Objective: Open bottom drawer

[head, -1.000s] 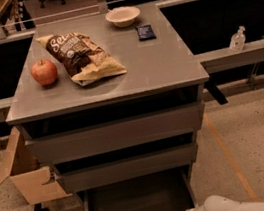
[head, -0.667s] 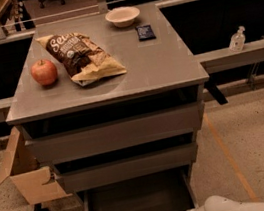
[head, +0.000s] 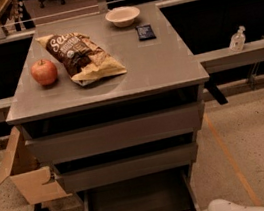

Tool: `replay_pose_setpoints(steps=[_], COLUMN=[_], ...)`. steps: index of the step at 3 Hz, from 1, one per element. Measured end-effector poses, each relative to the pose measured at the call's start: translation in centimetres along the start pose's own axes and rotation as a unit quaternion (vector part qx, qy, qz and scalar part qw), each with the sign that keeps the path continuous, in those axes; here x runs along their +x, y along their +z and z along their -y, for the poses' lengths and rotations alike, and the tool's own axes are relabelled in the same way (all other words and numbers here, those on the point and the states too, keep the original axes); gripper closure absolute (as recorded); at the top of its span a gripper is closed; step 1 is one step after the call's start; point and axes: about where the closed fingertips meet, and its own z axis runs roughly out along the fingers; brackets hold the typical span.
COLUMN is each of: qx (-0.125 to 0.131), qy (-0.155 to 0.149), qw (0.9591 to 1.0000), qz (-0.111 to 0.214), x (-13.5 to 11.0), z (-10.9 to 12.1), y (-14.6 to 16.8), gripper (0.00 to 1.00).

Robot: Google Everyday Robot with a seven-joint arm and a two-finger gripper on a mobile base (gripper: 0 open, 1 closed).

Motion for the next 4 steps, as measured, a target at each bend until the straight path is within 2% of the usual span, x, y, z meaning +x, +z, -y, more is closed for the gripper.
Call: replay_pose_setpoints(steps=[1, 2, 4], qx=[-0.003, -0.004, -0.004], qy=[0.009, 0.009, 0.009], qw=[1.0000, 1.0000, 1.0000], qz=[0.002, 0.002, 0.002], x=[0.76, 0.76, 0.75], z=[-1.26, -1.18, -1.19], y=[-0.11, -0.09, -0.08], gripper=[1.00, 1.00, 0.49])
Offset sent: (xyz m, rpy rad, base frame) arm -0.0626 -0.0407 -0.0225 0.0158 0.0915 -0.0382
